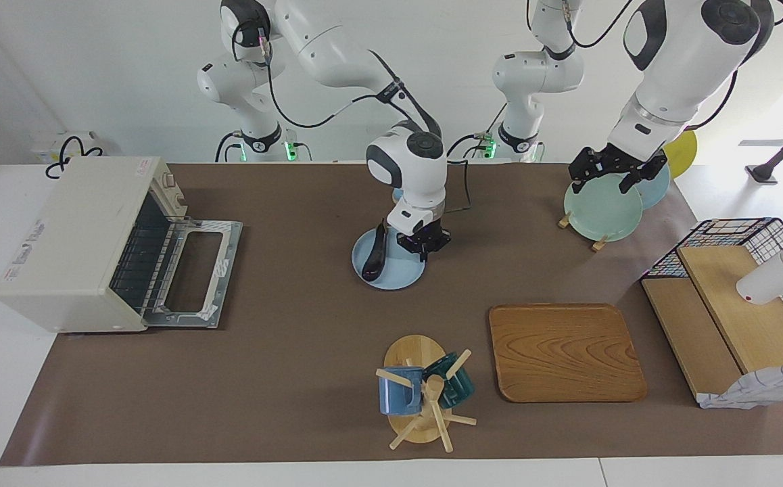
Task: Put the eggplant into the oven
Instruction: 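Carry the plate with eggplant into the open oven with the right gripper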
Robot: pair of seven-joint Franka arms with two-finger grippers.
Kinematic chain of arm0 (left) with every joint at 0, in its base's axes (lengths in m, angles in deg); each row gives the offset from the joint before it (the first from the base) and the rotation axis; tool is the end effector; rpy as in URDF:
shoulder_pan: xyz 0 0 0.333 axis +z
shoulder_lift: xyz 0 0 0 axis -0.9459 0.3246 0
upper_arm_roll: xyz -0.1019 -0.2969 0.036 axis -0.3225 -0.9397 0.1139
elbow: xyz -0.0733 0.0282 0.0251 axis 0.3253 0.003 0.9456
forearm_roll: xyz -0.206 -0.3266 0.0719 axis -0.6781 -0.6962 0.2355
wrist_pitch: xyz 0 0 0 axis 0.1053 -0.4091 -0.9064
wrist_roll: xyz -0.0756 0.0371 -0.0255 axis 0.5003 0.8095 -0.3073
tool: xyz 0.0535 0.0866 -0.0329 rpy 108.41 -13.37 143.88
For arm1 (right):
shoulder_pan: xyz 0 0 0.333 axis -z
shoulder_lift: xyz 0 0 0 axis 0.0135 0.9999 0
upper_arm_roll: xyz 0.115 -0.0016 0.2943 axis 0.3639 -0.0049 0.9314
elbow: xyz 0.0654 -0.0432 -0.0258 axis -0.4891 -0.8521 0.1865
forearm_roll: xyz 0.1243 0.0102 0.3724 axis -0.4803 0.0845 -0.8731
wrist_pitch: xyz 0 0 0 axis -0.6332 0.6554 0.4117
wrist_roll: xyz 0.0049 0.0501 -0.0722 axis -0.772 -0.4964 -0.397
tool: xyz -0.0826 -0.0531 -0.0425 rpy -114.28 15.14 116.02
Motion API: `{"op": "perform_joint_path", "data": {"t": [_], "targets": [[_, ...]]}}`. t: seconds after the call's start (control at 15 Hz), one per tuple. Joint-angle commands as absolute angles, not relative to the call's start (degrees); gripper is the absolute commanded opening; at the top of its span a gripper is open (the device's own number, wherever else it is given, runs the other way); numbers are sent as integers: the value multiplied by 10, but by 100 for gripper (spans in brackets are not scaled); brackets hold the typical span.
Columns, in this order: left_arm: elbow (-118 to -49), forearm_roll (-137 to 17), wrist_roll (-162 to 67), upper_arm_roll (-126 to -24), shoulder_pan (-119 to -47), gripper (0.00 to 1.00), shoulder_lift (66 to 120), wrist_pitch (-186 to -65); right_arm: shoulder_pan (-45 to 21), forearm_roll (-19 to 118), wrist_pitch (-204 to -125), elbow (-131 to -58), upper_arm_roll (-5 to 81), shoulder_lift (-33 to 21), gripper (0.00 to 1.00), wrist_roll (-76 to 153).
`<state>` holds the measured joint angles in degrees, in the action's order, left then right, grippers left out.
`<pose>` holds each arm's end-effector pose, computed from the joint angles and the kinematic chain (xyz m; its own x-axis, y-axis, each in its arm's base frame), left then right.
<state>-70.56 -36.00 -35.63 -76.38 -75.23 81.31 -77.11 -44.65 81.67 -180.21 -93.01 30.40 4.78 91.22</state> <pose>0.5329 -0.0823 0.5920 0.9938 -0.0792 -0.0780 -0.0780 -0.9968 0.0180 0.4820 0.4562 0.3105 0.9970 0.0002 0.0772 0.0034 -0.9992 -0.0409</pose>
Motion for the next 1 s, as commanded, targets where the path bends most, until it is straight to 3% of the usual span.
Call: {"op": "perform_joint_path", "data": {"t": [0.0, 0.2, 0.47, 0.93], "targets": [[-706, -352, -352, -768, -747, 100, 809, -769, -438, 849, -1696, -870, 309, 48, 0, 915], [-706, -352, -352, -768, -747, 100, 810, -769, -412, 860, -1564, -791, 307, 53, 0, 909], [-706, -352, -352, -768, -747, 100, 809, -769, -366, 913, -1479, -796, 304, 23, 0, 836], [-705, -352, -352, -768, -747, 100, 810, -769, -231, 915, -1452, -929, 303, -96, 0, 699]]}}
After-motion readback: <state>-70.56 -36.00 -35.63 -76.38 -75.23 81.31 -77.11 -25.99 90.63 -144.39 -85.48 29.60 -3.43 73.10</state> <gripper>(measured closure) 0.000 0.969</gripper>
